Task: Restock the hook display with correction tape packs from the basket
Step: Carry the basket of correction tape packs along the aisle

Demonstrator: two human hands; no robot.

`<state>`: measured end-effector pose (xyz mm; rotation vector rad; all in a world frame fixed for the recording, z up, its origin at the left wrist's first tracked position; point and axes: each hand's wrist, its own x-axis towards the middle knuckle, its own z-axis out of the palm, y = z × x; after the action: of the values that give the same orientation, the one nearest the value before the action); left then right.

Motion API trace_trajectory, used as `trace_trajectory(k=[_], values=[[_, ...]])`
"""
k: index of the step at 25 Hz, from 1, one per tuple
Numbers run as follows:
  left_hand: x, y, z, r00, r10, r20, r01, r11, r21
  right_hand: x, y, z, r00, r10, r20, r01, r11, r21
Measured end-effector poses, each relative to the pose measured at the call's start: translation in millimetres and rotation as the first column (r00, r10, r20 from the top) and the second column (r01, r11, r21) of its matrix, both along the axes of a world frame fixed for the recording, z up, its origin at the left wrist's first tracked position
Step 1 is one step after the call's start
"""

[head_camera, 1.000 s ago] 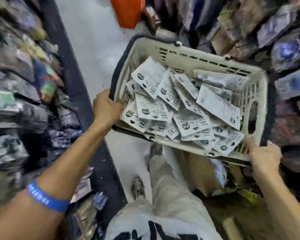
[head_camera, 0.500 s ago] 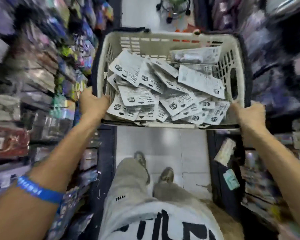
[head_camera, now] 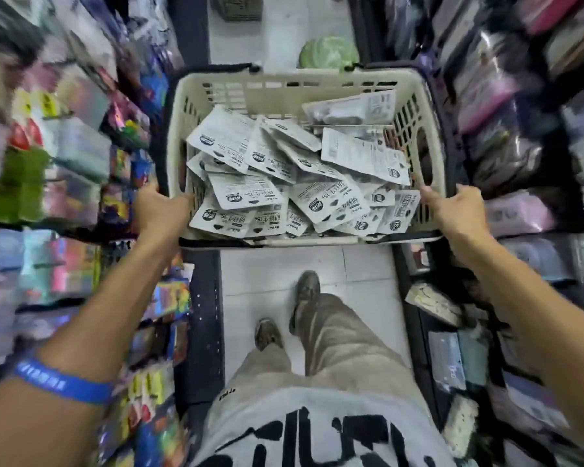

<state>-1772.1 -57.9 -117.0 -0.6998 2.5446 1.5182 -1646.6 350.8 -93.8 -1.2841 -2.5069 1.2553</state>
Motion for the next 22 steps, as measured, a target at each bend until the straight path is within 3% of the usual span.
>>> trace_trajectory(k=[6, 10, 18, 22], values=[[-277, 76, -20, 1.000, 0.022, -0.015, -0.023, 0.996, -0.081, -291, 73, -35, 1.000, 0.008, -0.027, -0.011, 0.996, -0.085], [-436, 109, -19, 0.997, 0.047, 0.058, -0.044, 0.997, -0.056, -455, 117, -21, 1.000, 0.024, -0.005, -0.024, 0.994, -0.107], [-759, 172, -52, 0.993, 0.042, 0.112, -0.041, 0.999, -0.006, -791, 178, -41, 0.999, 0.036, 0.005, -0.036, 0.999, -0.029], [-882, 191, -50, 0.985, 0.102, 0.140, -0.102, 0.995, -0.011, -943, 206, -45, 0.994, 0.077, 0.074, -0.077, 0.997, -0.001]])
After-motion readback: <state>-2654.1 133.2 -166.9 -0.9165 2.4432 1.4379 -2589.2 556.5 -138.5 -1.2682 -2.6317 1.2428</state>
